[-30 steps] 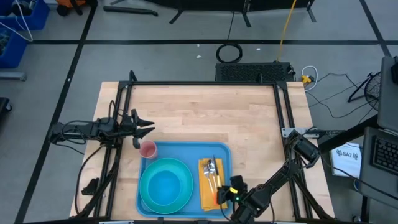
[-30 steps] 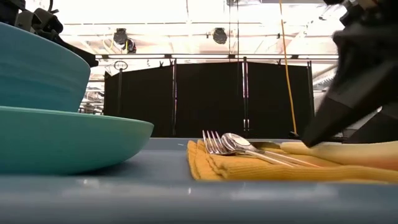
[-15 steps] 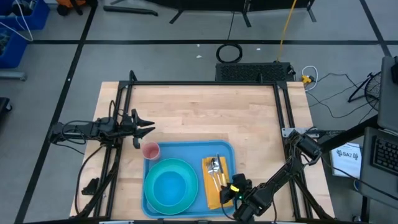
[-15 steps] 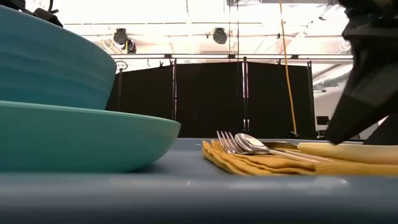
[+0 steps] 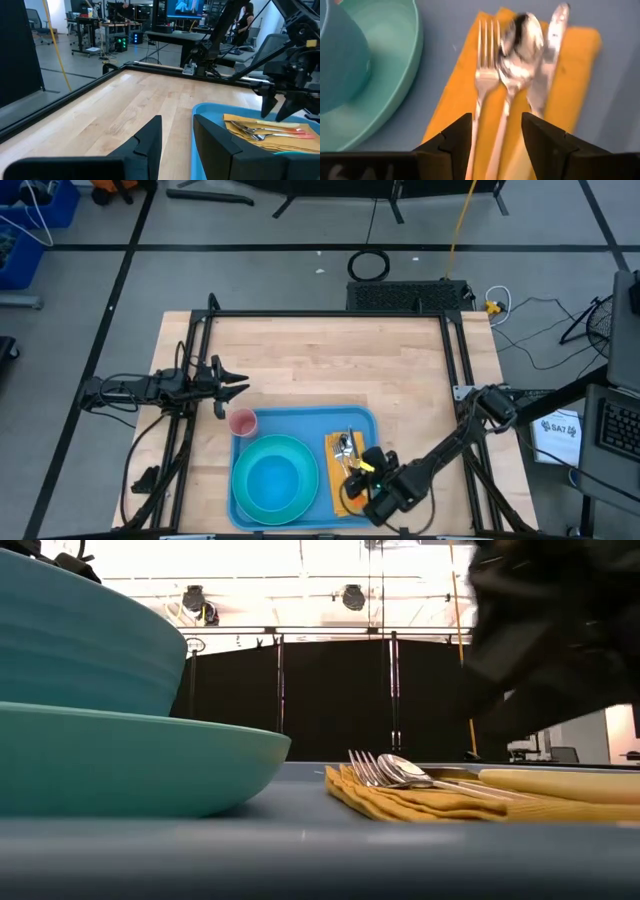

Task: Set up tray
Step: Return to Home Position

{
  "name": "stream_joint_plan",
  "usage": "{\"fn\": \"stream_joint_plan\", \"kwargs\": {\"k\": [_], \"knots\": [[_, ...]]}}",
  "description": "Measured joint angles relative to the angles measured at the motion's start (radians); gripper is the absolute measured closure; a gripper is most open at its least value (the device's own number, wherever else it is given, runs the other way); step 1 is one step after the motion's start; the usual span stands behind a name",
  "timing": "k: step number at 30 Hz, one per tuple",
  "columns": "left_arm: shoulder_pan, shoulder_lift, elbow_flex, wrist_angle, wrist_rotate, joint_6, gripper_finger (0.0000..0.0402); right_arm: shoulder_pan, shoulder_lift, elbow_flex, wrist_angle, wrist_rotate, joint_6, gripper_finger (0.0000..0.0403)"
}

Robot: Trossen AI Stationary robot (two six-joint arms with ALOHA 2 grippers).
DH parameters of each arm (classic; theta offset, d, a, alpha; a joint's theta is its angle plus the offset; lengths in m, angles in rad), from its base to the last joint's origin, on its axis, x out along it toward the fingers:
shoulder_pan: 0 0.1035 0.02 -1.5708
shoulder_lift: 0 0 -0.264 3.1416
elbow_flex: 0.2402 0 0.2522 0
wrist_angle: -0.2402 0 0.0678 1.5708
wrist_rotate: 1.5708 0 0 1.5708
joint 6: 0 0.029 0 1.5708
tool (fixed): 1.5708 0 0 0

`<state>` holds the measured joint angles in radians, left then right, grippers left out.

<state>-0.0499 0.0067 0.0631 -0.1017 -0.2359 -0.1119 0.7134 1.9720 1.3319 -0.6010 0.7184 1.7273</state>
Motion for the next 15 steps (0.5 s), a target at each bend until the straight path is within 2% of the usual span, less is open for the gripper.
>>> {"fn": "stream_joint_plan", "kwargs": {"k": [8, 15], "knots": [[0.0, 0.0, 0.0, 0.0, 0.0, 0.0, 0.0286, -0.09, 0.0, 0.0, 0.077, -0.095, -0.229, 0.0245], [0.0, 0.0, 0.0, 0.0, 0.0, 0.0, 0.0286, -0.106, 0.0, -0.043, 0.088, -0.147, -0.22, 0.0245]]}}
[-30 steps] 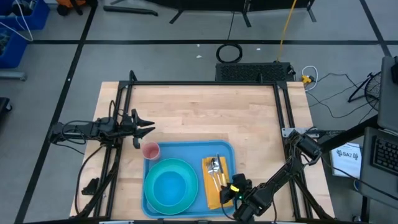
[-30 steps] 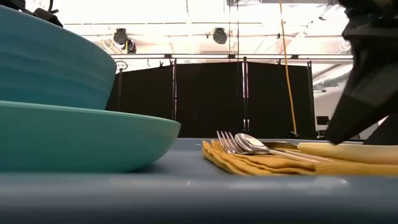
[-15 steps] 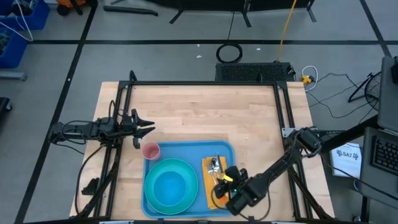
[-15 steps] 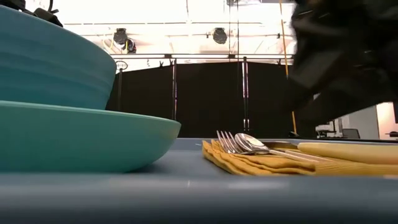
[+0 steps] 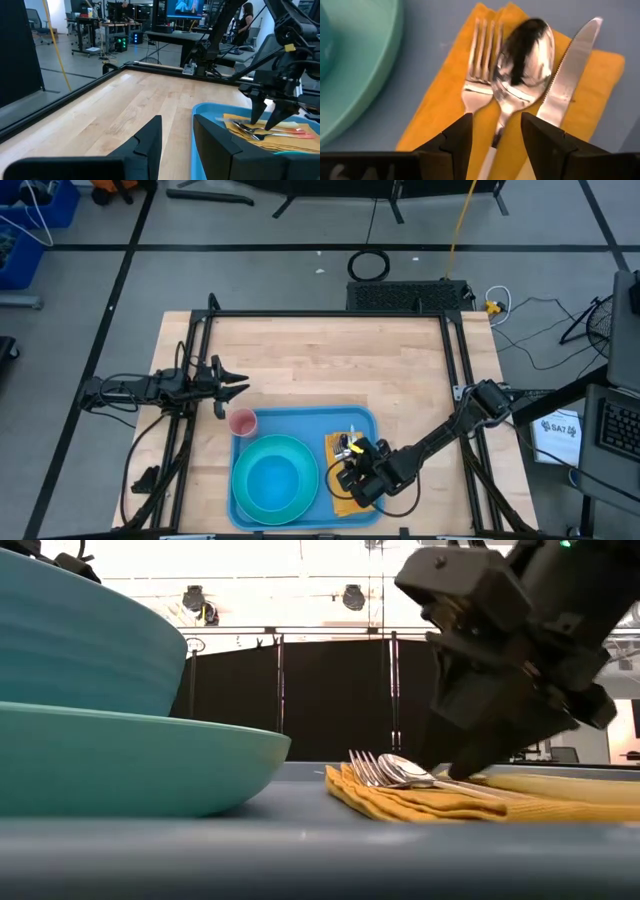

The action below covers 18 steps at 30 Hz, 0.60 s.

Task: Set up tray
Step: Return to Home Position

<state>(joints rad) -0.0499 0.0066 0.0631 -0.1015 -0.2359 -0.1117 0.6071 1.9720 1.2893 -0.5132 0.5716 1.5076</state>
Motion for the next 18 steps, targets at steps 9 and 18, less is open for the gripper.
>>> {"fn": "stream_joint_plan", "kwargs": {"k": [9, 18], "knots": [[0.0, 0.0, 0.0, 0.0, 0.0, 0.0, 0.0286, 0.001, -0.008, -0.044, 0.119, 0.002, -0.015, 0.0246], [0.0, 0.0, 0.0, 0.0, 0.0, 0.0, 0.0286, 0.014, -0.17, -0.045, 0.073, 0.069, -0.272, 0.0245]]}}
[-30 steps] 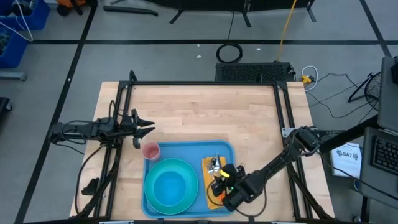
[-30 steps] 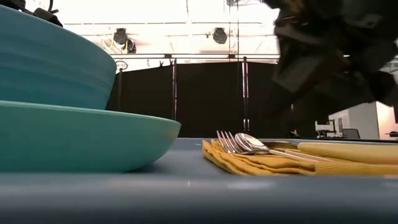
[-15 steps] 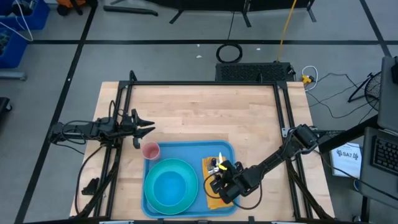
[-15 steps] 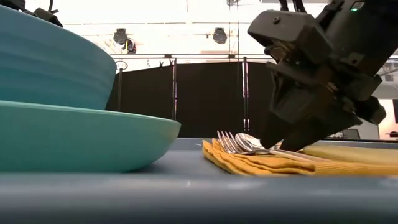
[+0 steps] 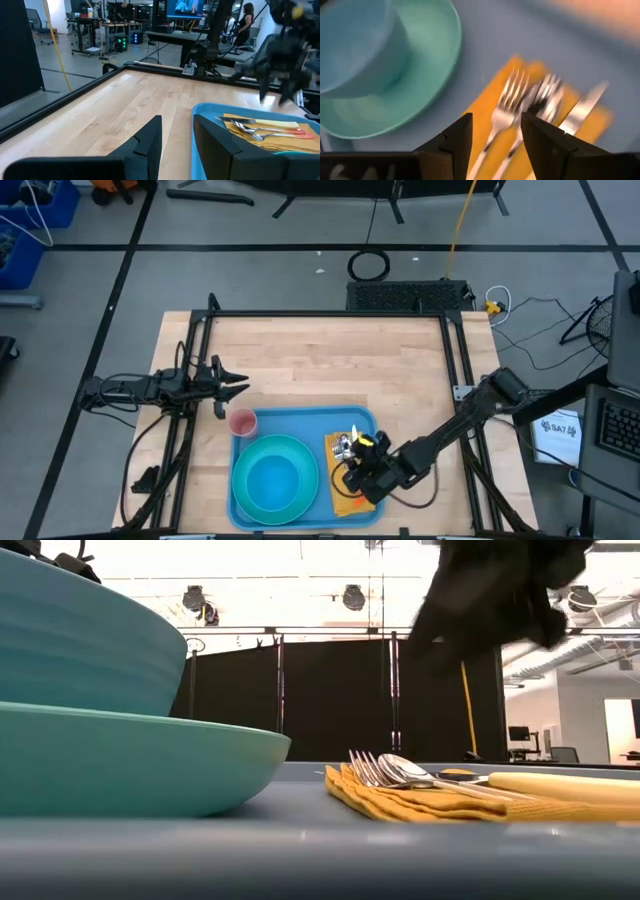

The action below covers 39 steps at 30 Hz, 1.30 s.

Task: Set up tray
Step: Return to Home Position

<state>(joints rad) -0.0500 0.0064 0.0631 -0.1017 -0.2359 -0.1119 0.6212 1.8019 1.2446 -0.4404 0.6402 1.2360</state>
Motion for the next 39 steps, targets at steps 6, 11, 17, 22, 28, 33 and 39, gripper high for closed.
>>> {"fn": "stream_joint_plan", "kwargs": {"k": [6, 11, 17, 22, 28, 33, 39], "knots": [[0.0, 0.0, 0.0, 0.0, 0.0, 0.0, 0.0286, 0.072, -0.171, -0.054, -0.033, 0.342, -0.406, 0.0246], [0.0, 0.0, 0.0, 0.0, 0.0, 0.0, 0.0286, 0.056, -0.381, -0.411, 0.058, 0.429, -0.331, 0.0246], [0.0, 0.0, 0.0, 0.0, 0.0, 0.0, 0.0286, -0.03, -0.675, -0.927, 0.689, 0.37, -0.583, 0.0245], [0.0, 0.0, 0.0, 0.001, 0.0, 0.0, 0.0286, -0.214, -0.781, -1.232, 1.5, 0.045, -1.006, 0.0245], [0.0, 0.003, 0.0, -0.001, 0.0, 0.0, 0.0286, -0.461, -0.842, -1.189, 1.425, -0.311, -1.145, 0.0246], [0.0, 0.006, 0.0, -0.001, 0.0, 0.0, 0.0286, -0.666, -0.844, -1.186, 1.441, -0.56, -1.162, 0.0246], [0.0, 0.007, 0.0, -0.002, 0.0, 0.0, 0.0286, -0.83, -0.936, -1.204, 1.442, -0.626, -1.164, 0.0246]]}}
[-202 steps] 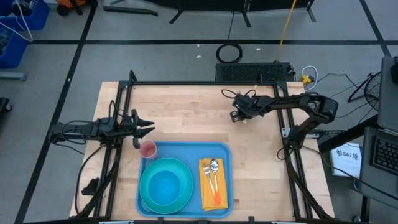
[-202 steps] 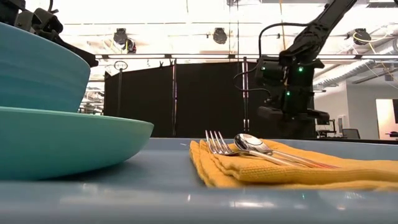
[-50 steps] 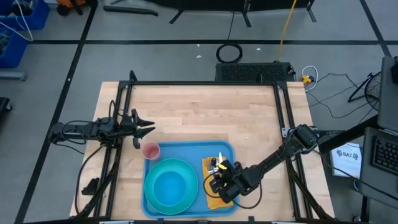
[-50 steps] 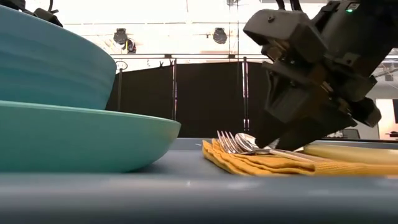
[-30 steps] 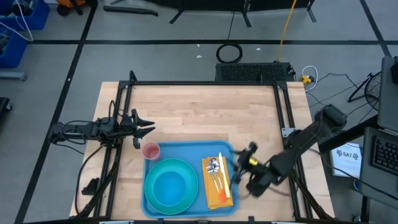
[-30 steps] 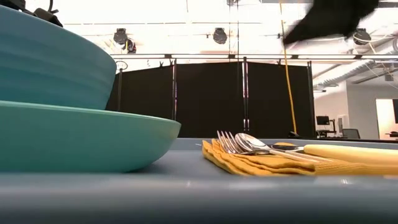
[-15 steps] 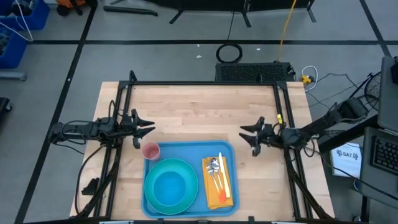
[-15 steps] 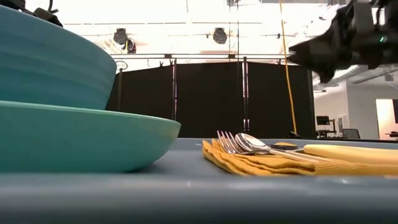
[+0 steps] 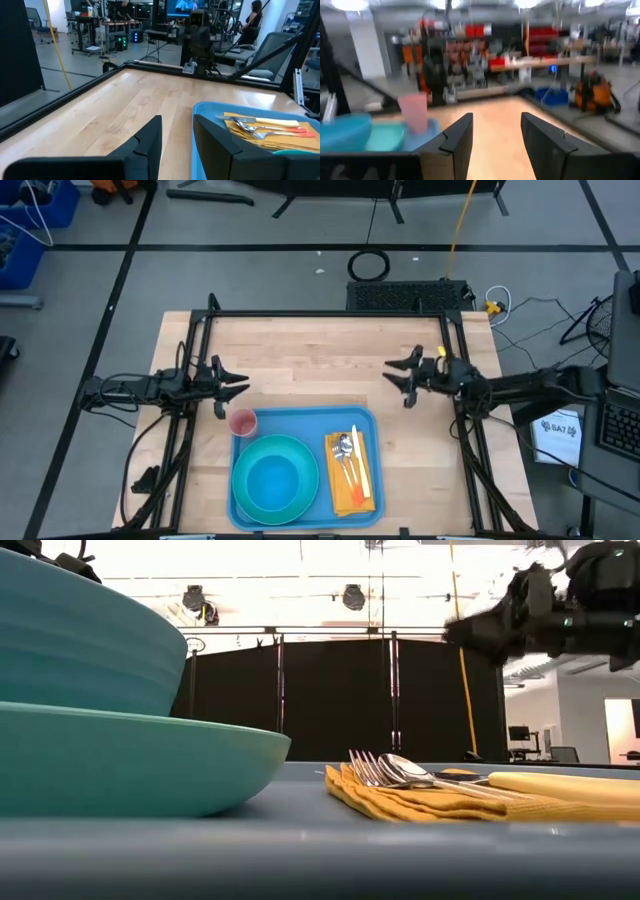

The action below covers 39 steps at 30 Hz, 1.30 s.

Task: Set up tray
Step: Return to Home Position

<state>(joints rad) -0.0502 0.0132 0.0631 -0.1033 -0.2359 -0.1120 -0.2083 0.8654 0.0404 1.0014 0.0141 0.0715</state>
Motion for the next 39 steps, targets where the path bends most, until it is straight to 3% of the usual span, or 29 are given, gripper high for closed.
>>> {"fn": "stream_joint_plan", "kwargs": {"k": [3, 12, 18, 27, 39], "knots": [[0.0, 0.0, 0.0, 0.001, 0.0, 0.0, 0.0286, -0.044, -0.102, -0.023, -0.013, -0.018, 0.018, 0.0246], [0.0, 0.0, 0.0, 0.0, 0.0, 0.0, 0.0286, -0.067, -0.414, -0.025, -0.412, 0.039, 0.02, 0.0246], [0.0, 0.0, 0.0, 0.001, 0.0, 0.0, 0.0286, -0.067, -0.548, -0.025, -0.601, 0.241, 0.02, 0.0246], [0.0, 0.0, 0.0, 0.001, 0.0, 0.0, 0.0286, -0.066, -0.689, -0.025, -0.775, 0.252, -0.012, 0.0246], [0.0, 0.0, 0.0, 0.001, 0.0, 0.0, 0.0286, -0.066, -0.772, -0.025, -0.856, 0.322, -0.057, 0.0246]]}}
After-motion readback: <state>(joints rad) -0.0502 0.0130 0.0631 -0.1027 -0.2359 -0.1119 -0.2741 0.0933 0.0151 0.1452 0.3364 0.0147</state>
